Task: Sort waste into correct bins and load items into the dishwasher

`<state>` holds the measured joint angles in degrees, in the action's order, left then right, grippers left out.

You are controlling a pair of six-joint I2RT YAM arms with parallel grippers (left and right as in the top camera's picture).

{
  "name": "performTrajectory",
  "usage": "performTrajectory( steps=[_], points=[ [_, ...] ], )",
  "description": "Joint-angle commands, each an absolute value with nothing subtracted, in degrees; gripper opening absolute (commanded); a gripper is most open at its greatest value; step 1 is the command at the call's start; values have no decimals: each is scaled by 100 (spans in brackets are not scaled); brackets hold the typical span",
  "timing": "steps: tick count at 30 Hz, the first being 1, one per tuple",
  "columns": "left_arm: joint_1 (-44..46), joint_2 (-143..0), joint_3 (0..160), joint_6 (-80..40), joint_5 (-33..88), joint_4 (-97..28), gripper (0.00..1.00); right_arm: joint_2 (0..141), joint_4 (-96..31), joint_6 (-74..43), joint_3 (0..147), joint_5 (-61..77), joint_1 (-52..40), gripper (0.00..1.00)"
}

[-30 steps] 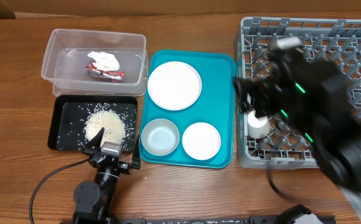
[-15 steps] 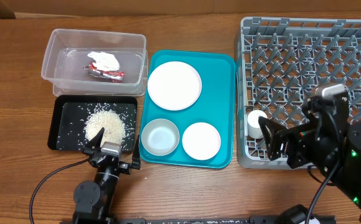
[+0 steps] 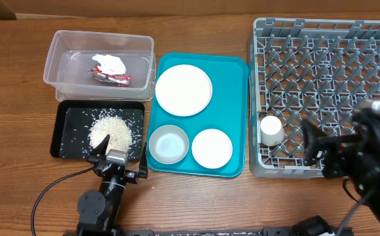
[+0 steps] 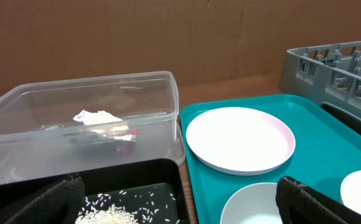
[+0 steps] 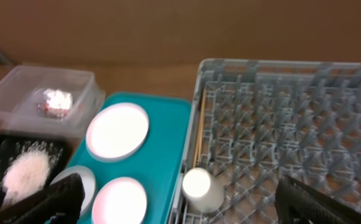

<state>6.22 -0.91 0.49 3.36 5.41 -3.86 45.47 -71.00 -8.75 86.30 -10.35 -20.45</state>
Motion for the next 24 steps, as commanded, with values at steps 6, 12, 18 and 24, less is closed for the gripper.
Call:
performTrajectory(
  steps=[6, 12, 18, 24],
  points=[
    [585, -64, 27, 303, 578, -397, 100, 3448, -6608, -888, 7623, -1199, -1347, 100],
    [585, -64, 27, 303, 578, -397, 100, 2794, -5509, -679, 6541, -1199, -1048, 100],
    [585, -64, 27, 303, 578, -397, 100, 2021, -4364, -751, 4799, -1190, -998, 100],
    [585, -64, 27, 303, 578, -397, 100, 1271, -3658, -746, 3341, -1157, -1000, 100]
  ],
)
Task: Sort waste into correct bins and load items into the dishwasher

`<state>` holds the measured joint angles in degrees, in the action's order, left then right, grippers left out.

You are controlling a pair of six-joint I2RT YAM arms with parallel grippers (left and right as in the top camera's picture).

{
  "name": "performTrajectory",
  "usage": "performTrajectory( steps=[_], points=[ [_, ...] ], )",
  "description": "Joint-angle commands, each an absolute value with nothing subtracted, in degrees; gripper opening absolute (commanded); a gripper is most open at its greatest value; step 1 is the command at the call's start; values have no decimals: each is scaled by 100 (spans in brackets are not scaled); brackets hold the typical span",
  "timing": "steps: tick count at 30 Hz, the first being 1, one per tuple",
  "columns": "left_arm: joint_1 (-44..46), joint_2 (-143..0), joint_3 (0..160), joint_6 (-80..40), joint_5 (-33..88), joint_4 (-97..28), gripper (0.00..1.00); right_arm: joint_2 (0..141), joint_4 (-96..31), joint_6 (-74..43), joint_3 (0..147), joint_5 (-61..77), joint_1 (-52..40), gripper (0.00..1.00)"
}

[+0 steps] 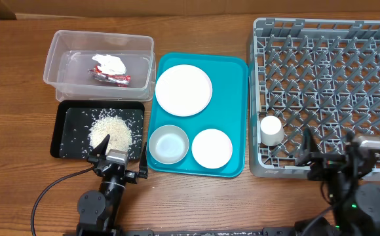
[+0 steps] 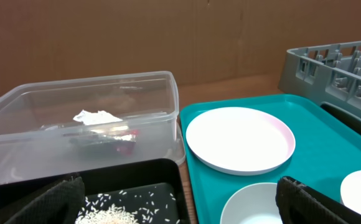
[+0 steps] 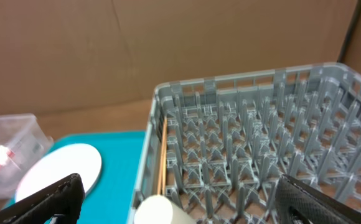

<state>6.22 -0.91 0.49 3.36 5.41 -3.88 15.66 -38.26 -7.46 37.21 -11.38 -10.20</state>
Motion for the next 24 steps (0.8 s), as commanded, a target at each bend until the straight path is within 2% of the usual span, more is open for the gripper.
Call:
performTrajectory(
  steps=[1, 15, 20, 24],
  points=[
    [585, -64, 27, 303, 578, -397, 100, 1173, -3573, -746, 3173, -1118, -1000, 100],
    [585, -64, 27, 303, 578, -397, 100, 1024, -3201, -746, 3092, -810, -1000, 100],
    [585, -64, 27, 303, 578, -397, 100, 1035, -3367, -779, 3787, -130, -1000, 100],
    [585, -64, 27, 301, 578, -397, 100, 1087, -4027, -1444, 4560, 21, -1000, 100]
  ],
)
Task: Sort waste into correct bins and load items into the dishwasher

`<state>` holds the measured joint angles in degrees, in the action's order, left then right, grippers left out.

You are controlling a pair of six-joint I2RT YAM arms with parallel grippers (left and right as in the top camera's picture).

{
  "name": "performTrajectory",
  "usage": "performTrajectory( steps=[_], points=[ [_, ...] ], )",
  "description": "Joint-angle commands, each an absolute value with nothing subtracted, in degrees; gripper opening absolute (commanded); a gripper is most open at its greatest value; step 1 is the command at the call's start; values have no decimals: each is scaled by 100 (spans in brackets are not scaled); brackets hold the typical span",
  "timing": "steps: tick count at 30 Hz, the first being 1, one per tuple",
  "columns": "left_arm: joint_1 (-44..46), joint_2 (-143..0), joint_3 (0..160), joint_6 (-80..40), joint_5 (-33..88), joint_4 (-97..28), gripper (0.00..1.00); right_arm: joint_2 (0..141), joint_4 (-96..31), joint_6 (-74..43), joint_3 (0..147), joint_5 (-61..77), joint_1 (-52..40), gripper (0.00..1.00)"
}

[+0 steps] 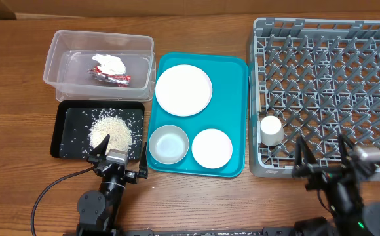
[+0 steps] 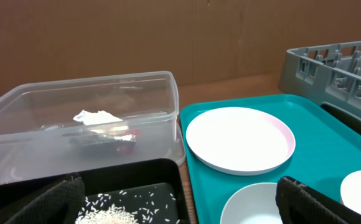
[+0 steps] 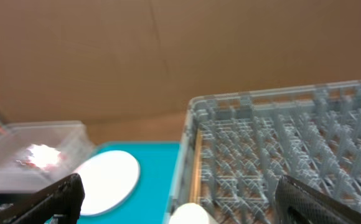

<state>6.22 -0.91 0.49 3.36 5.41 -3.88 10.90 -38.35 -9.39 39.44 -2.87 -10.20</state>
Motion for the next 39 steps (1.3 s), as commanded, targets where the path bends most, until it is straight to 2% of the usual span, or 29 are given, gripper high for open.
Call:
performTrajectory(
  steps=[1, 9, 14, 19, 22, 30, 34, 36, 37, 39],
  points=[
    [585, -64, 27, 301, 578, -397, 100, 1109, -4191, -1533, 4737, 62, -1000, 100],
    [585, -64, 27, 303, 578, -397, 100, 1229, -4633, -1549, 5607, 856, -1000, 100],
    [585, -64, 27, 301, 578, -397, 100, 1232, -4056, -1896, 5601, 1243, -1000, 100],
    [585, -64, 27, 301, 578, -397, 100, 1772, -3841, -1629, 5743, 1739, -1000, 99],
    [585, -64, 27, 301, 578, -397, 100, 2770, -4276, -1632, 6101, 2095, -1000, 100],
    [585, -64, 27, 301, 578, -397, 100, 6195, -6506, -1605, 7802, 2191, -1201, 100],
    [585, -64, 27, 303, 578, -397, 100, 7658, -6366, -1761, 8066, 2432, -1258, 100],
    [585, -64, 27, 303, 578, -397, 100, 8300, -6342, -1452, 8066, 3089, -1271, 100],
    [585, -64, 27, 303, 578, -397, 100, 8641, -6383, -1223, 8064, 3413, -1358, 86],
    [585, -64, 27, 303, 578, -397, 100, 9126, -6504, -1214, 8062, 3083, -1758, 83]
  ],
)
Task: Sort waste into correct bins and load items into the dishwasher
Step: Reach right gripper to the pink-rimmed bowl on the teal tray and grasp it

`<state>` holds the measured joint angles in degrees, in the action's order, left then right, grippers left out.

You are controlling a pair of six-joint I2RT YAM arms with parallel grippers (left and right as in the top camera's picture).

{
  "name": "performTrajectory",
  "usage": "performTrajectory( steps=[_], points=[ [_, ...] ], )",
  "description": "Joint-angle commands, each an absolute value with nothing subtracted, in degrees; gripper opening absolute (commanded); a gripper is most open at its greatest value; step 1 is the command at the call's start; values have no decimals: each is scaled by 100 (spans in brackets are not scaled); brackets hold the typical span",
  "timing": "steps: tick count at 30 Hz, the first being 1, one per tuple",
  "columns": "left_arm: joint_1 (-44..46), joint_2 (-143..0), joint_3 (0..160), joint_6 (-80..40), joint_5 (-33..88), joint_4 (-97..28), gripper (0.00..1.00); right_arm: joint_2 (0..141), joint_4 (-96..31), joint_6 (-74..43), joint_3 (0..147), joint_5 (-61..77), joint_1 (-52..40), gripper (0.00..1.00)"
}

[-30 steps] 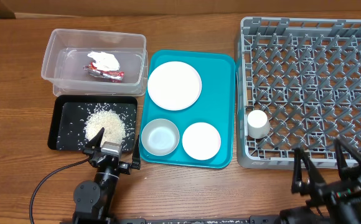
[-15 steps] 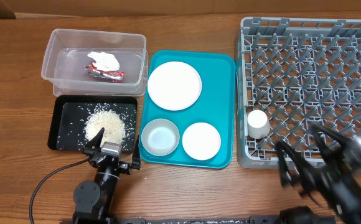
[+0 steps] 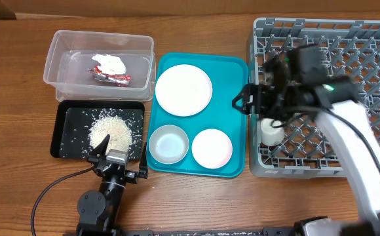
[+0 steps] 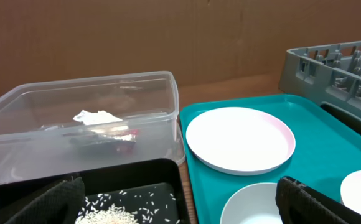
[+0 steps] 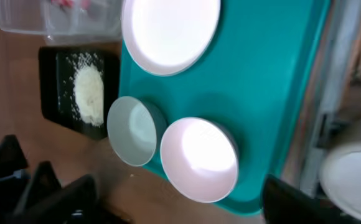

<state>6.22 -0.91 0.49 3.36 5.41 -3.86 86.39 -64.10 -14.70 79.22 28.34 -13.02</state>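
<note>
On the teal tray [image 3: 232,131] lie a large white plate [image 3: 183,90], a pale bowl [image 3: 168,144] and a small white plate [image 3: 211,147]. A white cup [image 3: 270,131] stands in the near left corner of the grey dish rack [image 3: 347,65]. My right gripper [image 3: 252,105] hangs open over the tray's right edge. Its camera looks down on the small plate [image 5: 199,158] and the bowl [image 5: 134,130]. My left gripper [image 3: 116,157] is open and empty at the near end of the black rice tray [image 3: 98,128].
A clear bin [image 3: 98,59] at the back left holds crumpled wrappers [image 3: 111,69]. Loose rice is piled in the black tray. The right arm stretches across the rack's left part. Bare wooden table surrounds everything.
The right arm was low at the table's near edge in front of the rack. Now it reaches over the rack's left side, gripper open above the tray's right edge. The left arm has not moved.
The right arm first hung over the rack's near right corner, then sat drawn back at the near edge for two moments. Now it is stretched out toward the tray. The dishes, cup, rice and wrappers stayed put, and the left gripper kept still and open.
</note>
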Motion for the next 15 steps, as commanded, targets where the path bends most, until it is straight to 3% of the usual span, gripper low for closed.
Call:
performTrajectory(
  steps=[1, 8, 11, 15],
  points=[
    [585, -64, 27, 303, 578, -397, 100, 9260, -6517, -1219, 8060, 2644, -2029, 83],
    [585, -64, 27, 303, 578, -397, 100, 9535, -6274, -1264, 7618, 266, -3404, 83],
    [585, -64, 27, 301, 578, -397, 100, 9539, -5741, -1461, 7011, -349, -3518, 79],
    [585, -64, 27, 303, 578, -397, 100, 9539, -5024, -1494, 6486, -89, -3258, 77]
  ],
)
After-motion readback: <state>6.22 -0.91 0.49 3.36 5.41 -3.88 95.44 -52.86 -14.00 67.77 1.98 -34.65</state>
